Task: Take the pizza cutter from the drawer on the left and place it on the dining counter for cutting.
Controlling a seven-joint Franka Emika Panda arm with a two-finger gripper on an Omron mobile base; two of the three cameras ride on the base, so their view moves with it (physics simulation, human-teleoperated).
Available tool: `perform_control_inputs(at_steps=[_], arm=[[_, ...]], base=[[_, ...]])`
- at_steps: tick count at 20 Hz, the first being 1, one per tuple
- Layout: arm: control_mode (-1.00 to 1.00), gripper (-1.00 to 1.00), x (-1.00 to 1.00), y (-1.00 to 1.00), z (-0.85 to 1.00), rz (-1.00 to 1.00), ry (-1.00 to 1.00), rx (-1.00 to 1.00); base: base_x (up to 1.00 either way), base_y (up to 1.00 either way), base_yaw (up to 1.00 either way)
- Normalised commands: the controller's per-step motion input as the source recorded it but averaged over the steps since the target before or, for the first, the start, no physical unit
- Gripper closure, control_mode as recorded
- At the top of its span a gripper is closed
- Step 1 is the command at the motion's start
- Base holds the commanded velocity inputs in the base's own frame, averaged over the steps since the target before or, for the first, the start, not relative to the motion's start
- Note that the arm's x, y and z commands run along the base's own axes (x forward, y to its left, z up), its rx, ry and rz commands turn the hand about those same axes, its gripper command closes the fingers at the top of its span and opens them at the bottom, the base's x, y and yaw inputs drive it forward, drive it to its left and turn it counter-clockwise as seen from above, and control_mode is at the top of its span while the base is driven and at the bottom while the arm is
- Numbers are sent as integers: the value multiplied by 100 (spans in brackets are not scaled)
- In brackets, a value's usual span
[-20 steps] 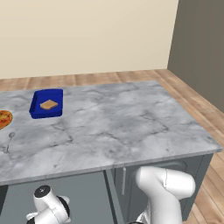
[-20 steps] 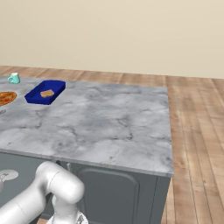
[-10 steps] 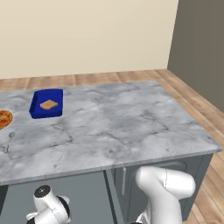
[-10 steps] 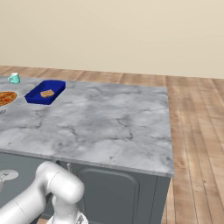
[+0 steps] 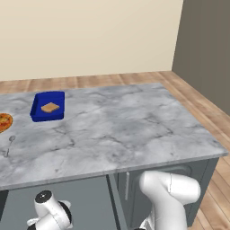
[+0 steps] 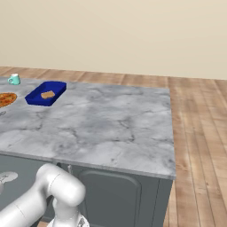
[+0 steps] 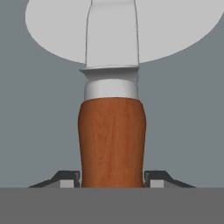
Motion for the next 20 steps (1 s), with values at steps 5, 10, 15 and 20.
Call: perform_control_inputs(at_steps=[5,10,15,20], arm=[[-100,100,0,0,3,0,-1,0],[-100,100,0,0,35,0,-1,4],[-100,100,-20,0,62,0,0,1],[-100,100,-49,0,60,0,0,0]], base=[[0,0,0],[0,0,0],[0,0,0],[0,0,0]])
